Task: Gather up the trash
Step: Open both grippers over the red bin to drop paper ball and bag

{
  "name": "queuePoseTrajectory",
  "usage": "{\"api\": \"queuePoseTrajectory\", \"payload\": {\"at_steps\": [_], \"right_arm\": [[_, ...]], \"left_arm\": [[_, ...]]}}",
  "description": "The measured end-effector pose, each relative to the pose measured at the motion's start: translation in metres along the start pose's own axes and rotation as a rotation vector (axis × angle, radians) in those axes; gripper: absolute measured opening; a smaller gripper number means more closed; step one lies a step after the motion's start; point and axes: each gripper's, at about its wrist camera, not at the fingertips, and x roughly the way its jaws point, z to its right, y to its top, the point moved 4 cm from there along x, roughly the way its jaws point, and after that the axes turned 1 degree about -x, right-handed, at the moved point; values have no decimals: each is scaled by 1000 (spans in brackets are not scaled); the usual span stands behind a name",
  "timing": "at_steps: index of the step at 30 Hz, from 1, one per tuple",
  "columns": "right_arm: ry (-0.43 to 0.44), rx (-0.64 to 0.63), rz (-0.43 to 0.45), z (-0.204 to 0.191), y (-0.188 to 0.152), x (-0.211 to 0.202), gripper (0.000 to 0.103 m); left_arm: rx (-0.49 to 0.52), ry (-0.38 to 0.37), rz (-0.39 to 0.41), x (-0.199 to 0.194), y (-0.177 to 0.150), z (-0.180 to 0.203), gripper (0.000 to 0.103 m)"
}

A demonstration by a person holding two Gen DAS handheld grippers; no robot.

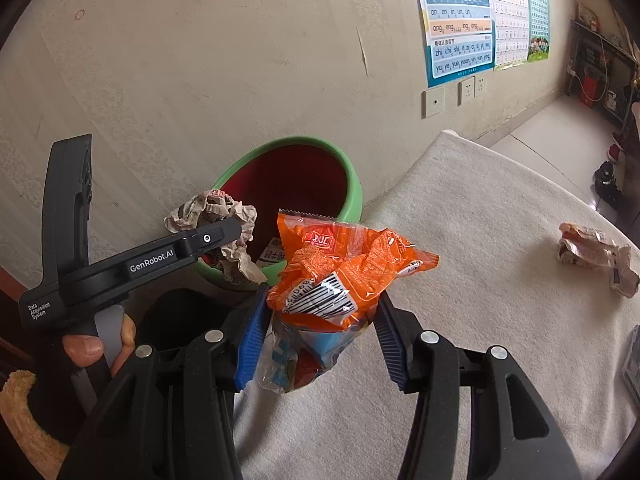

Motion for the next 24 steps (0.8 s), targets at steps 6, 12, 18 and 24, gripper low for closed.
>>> {"api": "queuePoseTrajectory", "payload": {"at_steps": [6, 12, 18, 24], "right_arm": [[58, -76, 44, -28, 34, 17, 52], [28, -91, 75, -15, 33, 13, 62], [-255, 125, 85, 123, 12, -19, 62], [-554, 341, 69, 268, -5, -52, 63]], "left_arm": [[-82, 88, 71, -8, 21, -27, 50], [-122, 99, 66, -8, 21, -38, 63], [-41, 84, 21, 3, 11, -19, 63], [44, 98, -13, 16, 2, 1, 63]]}}
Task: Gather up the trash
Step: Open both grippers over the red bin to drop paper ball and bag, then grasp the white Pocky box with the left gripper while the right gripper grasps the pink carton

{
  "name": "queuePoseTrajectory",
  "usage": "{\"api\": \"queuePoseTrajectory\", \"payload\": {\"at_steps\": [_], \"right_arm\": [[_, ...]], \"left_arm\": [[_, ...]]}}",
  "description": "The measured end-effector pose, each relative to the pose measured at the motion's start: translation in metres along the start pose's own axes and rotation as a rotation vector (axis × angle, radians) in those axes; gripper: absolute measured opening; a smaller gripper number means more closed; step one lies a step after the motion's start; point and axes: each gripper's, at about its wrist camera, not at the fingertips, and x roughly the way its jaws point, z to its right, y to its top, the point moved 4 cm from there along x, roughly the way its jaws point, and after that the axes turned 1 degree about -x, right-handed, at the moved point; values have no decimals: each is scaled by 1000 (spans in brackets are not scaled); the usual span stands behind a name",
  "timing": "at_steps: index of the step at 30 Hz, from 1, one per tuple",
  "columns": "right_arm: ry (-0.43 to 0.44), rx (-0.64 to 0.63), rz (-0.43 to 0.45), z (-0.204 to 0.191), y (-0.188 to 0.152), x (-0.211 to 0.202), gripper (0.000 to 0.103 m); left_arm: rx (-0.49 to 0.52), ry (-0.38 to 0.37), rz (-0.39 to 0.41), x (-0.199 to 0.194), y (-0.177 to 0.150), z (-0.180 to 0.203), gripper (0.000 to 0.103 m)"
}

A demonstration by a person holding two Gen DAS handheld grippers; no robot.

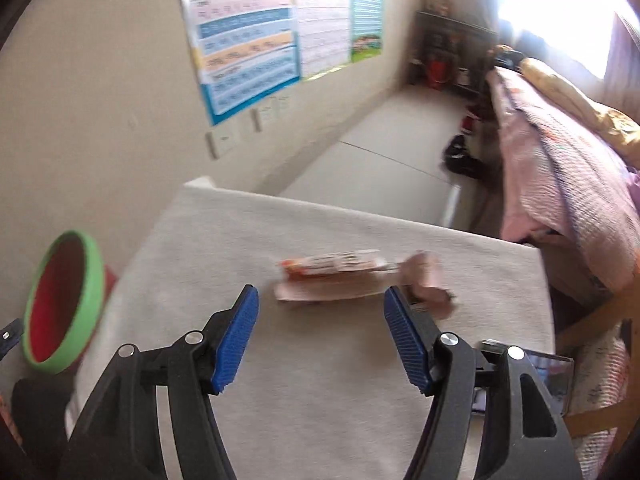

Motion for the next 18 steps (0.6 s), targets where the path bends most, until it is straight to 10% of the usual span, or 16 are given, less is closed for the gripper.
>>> {"api": "queuePoseTrajectory", "payload": {"at_steps": [7, 10, 18], "right_arm": [[-47, 68, -177, 55, -8, 68, 62], [15, 71, -201, 56, -14, 74, 22], [237, 114, -207, 15, -61, -4, 12]], "left_arm": [[65, 33, -32, 11, -3, 12, 63], [78, 42, -36, 12, -5, 13, 63], [166, 6, -76, 23, -10, 52, 63]]}}
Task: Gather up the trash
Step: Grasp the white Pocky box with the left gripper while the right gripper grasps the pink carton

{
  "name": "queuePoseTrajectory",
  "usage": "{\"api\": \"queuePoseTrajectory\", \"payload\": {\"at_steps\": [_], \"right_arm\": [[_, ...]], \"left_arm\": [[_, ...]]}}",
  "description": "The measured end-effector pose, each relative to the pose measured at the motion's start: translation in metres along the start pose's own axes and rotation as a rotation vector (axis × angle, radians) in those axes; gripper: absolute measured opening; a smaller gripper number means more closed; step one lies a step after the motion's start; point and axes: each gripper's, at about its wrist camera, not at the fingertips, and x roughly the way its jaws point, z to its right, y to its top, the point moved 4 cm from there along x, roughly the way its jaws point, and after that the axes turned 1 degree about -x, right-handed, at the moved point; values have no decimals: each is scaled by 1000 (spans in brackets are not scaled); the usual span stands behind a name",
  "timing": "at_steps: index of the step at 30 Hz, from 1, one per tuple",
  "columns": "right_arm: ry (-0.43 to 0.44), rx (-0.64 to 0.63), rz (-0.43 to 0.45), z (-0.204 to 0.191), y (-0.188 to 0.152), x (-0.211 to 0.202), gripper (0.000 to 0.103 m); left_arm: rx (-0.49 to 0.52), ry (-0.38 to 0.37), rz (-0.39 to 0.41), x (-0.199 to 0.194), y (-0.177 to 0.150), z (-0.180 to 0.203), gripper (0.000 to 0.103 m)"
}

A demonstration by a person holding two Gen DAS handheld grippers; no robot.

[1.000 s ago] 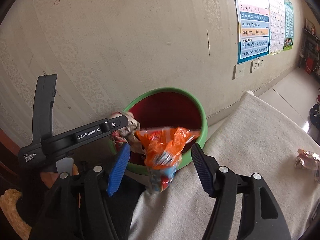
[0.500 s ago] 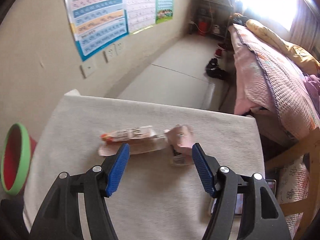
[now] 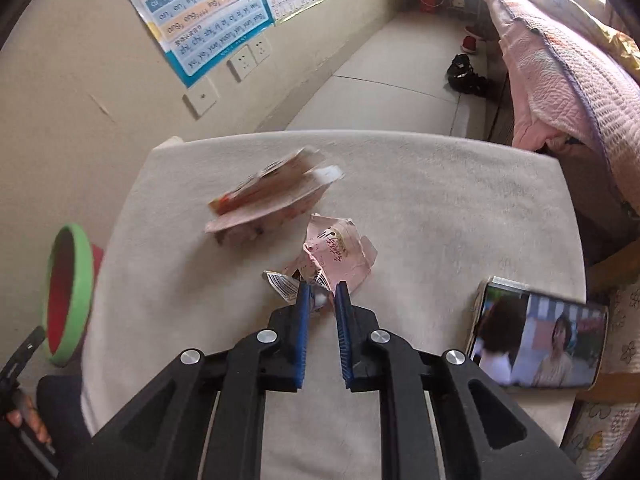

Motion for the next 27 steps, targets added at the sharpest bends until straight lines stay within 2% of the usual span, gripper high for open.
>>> {"api": "queuePoseTrajectory", "payload": {"at_steps": [3, 7, 8, 9, 11, 12, 16, 18, 22, 24, 25, 27], "right_arm": [[52, 11, -35, -15, -41, -16, 12], [88, 28, -126, -28, -82, -5, 16], [93, 50, -137, -27, -87, -1, 21], [103, 80, -137, -23, -88, 1, 33], [143, 157, -85, -12, -79, -7, 49], [158, 187, -47, -7, -73, -14, 53], [150, 238, 74, 10, -54, -40, 59], [167, 272, 86, 16, -51, -40, 59], [206, 316, 81, 21, -47, -38, 59], [212, 309, 81, 20, -44, -38, 59], [210, 299, 79, 18, -43, -36, 59], [197, 279, 67, 15, -42, -31, 59]], "left_arm": [[56, -85, -39, 16, 1, 45, 64], [258, -196, -45, 31, 9, 136, 65], [311, -222, -40, 33, 11, 159, 67], [375, -251, -30, 35, 16, 186, 70], [465, -275, -12, 40, 20, 224, 75], [509, -279, -11, 44, 22, 243, 75], [627, -267, -71, 79, 22, 292, 75], [655, -231, -96, 99, 22, 305, 75], [624, -184, -178, 136, 24, 310, 74], [633, -154, -203, 147, 23, 313, 64], [639, -140, -214, 152, 23, 314, 49], [619, -143, -220, 153, 23, 313, 41]]}}
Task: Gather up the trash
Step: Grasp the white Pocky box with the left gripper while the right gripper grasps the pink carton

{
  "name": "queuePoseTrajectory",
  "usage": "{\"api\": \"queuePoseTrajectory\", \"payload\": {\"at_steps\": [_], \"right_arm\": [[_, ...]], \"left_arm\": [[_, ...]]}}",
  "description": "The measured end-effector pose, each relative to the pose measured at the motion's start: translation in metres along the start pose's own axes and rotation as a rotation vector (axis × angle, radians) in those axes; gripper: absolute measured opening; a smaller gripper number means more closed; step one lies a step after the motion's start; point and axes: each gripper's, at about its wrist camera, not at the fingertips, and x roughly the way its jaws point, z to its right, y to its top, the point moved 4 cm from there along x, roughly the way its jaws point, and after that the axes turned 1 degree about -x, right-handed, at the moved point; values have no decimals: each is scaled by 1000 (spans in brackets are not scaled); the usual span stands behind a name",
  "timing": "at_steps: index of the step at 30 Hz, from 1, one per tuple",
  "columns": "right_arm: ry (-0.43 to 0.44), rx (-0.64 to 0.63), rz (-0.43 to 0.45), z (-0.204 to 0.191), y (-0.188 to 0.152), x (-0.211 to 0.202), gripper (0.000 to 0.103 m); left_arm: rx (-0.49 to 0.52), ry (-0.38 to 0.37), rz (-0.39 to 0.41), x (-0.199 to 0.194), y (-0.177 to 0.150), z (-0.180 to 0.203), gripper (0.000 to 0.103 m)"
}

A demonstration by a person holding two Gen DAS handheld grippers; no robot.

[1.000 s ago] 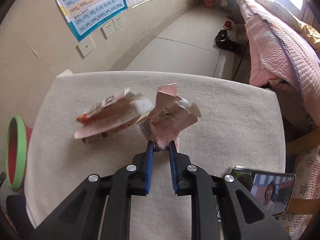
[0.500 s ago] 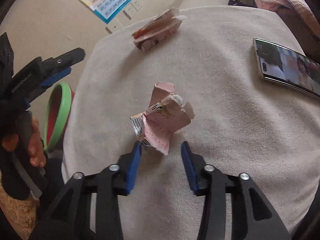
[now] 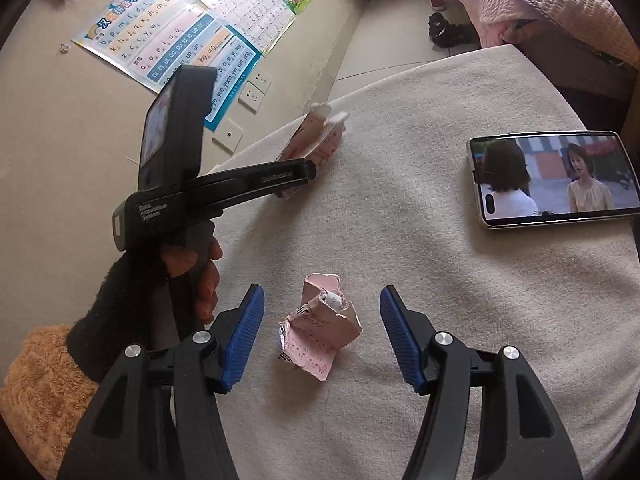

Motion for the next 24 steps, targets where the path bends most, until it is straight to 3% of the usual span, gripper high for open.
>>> {"api": "queuePoseTrajectory", "payload": {"at_steps": [1, 5, 13, 19, 24], "right_arm": [[-10, -11, -14, -1, -1, 4, 59], [-39, -23, -77, -2, -9, 25, 60], [-46, -46, -117, -9, -15, 43, 60], [-55, -72, -108, -13, -18, 45, 60], [-68, -80, -94, -6, -19, 43, 60]], "left_arm": [[-20, -15, 5, -3, -2, -2, 36], [-80, -37, 50, -28, -20, -14, 30], [-214, -53, 103, -93, -108, -64, 30], [-236, -52, 27, -98, -167, -72, 40], [-182, -30, 47, -104, -176, -60, 52]]}}
